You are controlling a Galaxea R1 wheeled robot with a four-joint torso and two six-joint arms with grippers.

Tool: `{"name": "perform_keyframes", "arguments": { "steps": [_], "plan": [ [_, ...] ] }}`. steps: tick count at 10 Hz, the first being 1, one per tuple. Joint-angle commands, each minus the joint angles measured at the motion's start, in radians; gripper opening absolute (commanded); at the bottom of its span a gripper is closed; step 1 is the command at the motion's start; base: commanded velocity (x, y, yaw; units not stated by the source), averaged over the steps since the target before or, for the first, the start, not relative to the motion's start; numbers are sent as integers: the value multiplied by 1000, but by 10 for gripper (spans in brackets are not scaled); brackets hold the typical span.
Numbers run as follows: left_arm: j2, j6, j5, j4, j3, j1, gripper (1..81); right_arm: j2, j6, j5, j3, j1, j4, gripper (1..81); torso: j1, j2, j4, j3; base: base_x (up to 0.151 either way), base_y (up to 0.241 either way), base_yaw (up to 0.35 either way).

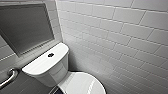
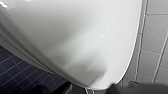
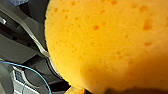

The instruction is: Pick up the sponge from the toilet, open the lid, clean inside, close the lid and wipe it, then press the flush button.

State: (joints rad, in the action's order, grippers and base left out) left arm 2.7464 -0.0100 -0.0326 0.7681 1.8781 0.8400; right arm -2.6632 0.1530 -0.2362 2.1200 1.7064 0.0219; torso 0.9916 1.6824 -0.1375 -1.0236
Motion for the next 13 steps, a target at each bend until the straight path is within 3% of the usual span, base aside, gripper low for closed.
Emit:
{"name": "perform_keyframes", "arguments": {
  "steps": [1,8,10,11,13],
  "plan": [
    [-17,-24,-70,-47,-125,-180,811,23,0,71,-20,26,-10,10,0,0,0,0,0,0,0],
    [-103,-21,-141,-46,-276,-180,811,24,0,67,-22,26,-8,10,0,0,0,0,0,0,0],
    [-126,-18,-159,-39,-310,-178,811,27,0,67,-26,26,-8,10,0,0,0,47,0,0,0],
    [-129,1,-161,-39,-313,-176,811,30,0,67,-32,28,-8,10,0,0,0,22,0,0,0],
    [-149,89,-161,-41,-318,-170,811,35,0,60,-40,28,-10,10,0,0,0,35,0,0,0]
  ]
}}
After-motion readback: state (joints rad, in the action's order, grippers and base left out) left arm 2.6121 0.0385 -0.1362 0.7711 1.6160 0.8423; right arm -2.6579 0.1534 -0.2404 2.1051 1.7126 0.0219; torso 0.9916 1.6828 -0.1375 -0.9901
